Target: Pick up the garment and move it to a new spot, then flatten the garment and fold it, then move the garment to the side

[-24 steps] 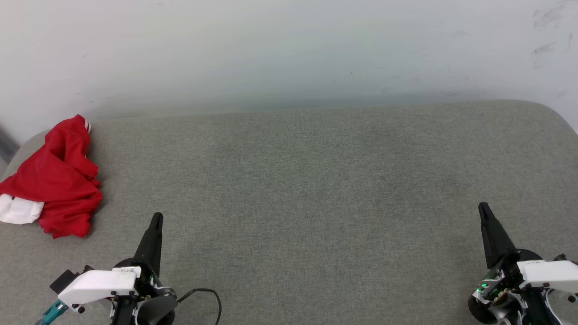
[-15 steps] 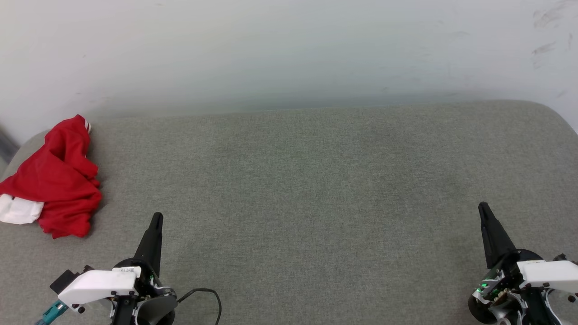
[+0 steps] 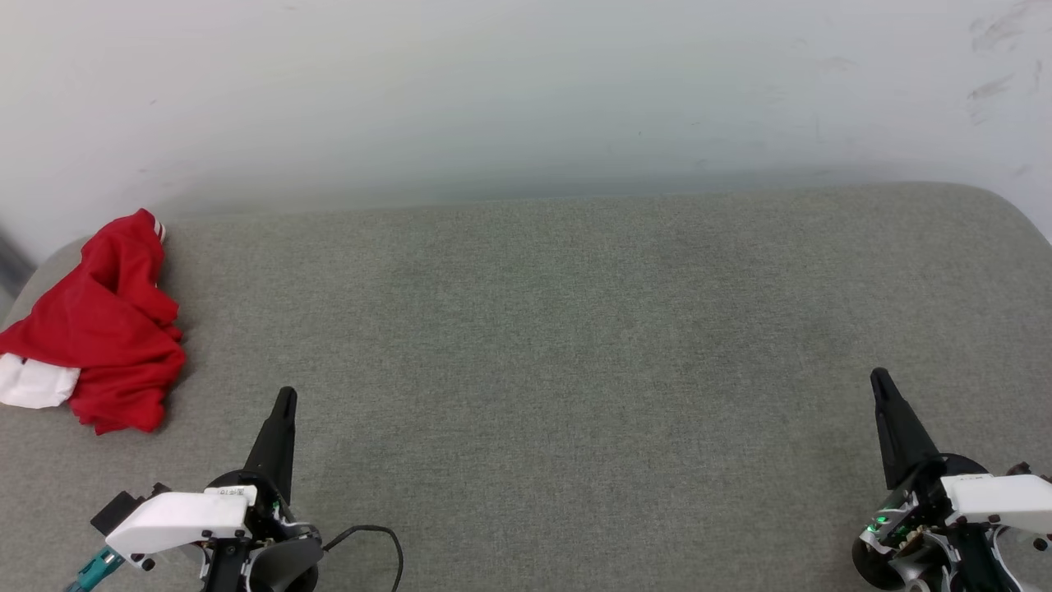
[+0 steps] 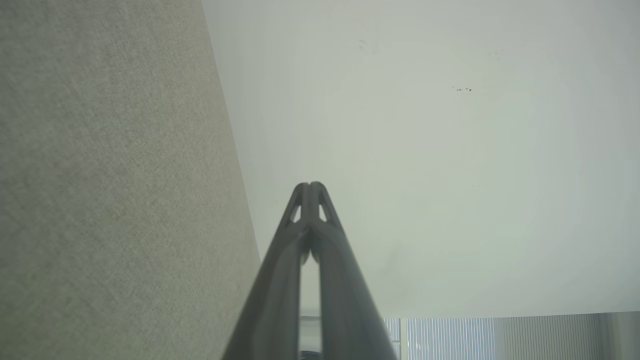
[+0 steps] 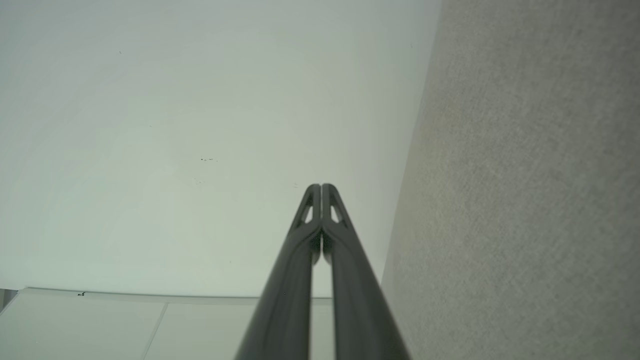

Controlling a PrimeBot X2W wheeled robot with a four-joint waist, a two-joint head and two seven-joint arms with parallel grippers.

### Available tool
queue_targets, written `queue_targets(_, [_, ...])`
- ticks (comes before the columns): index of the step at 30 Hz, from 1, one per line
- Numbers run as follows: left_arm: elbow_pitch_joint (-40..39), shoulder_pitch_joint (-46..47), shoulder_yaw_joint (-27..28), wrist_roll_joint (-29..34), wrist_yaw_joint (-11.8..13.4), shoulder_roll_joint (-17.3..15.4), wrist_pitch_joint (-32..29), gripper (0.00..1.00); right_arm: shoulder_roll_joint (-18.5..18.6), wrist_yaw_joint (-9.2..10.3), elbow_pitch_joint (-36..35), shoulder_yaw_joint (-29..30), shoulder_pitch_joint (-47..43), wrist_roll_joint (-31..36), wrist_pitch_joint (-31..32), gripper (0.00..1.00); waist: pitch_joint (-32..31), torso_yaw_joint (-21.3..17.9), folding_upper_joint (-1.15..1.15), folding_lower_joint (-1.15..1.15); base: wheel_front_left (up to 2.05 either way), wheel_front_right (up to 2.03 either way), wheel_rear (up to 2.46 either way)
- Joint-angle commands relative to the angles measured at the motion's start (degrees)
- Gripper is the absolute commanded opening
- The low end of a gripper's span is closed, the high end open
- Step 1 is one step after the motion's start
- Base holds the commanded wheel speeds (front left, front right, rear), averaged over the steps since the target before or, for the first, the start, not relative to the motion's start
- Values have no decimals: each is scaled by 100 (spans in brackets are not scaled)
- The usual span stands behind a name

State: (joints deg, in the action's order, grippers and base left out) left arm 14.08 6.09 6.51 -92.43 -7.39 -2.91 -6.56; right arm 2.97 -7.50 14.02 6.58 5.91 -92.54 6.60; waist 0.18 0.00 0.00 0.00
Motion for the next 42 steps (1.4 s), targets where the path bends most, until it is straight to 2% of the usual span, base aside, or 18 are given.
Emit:
queue_targets(1, [3, 34, 3, 4, -19, 4, -11, 0, -16, 2, 1, -3, 59, 27, 3, 0, 0, 0, 0, 0, 0, 0, 0])
queue_targets(6, [3, 34, 4, 4, -19, 4, -11, 0, -16, 2, 1, -4, 59, 27, 3, 0, 0, 0, 0, 0, 0, 0, 0])
queue_targets(7, [16, -7, -4, 0, 0, 1, 1, 100, 0, 0, 15, 0, -9, -1, 0, 100, 0, 0, 0, 0, 0, 0, 0])
queue_targets(12, [158, -160, -30, 3, 6, 21, 34, 100, -4, 2, 155, -18, -169, 11, -23, 100, 3, -1, 0, 0, 0, 0, 0])
queue_targets(20, [-8, -243, -144, 76, 4, 18, 269, 100, -5, 2, -32, -122, -299, 184, -259, 100, 13, -9, 0, 0, 0, 0, 0])
queue_targets(27, [-72, -292, -35, 413, 3, 16, 458, 100, -5, 2, -152, -156, -389, 472, -449, 100, 21, -15, 0, 0, 0, 0, 0])
queue_targets(32, [-69, -297, 173, 1030, 1, 14, 583, 100, -5, 2, -172, -127, -416, 920, -576, 100, 29, -19, 0, 0, 0, 0, 0])
queue_targets(37, [-183, -308, 221, 1158, 0, 12, 702, 100, -5, 2, -201, -31, -414, 1613, -695, 100, 39, -24, 0, 0, 0, 0, 0])
queue_targets(42, [-293, -341, 341, 1580, -1, 11, 812, 100, -5, 1, -346, 50, -400, 2327, -808, 100, 48, -28, 0, 0, 0, 0, 0])
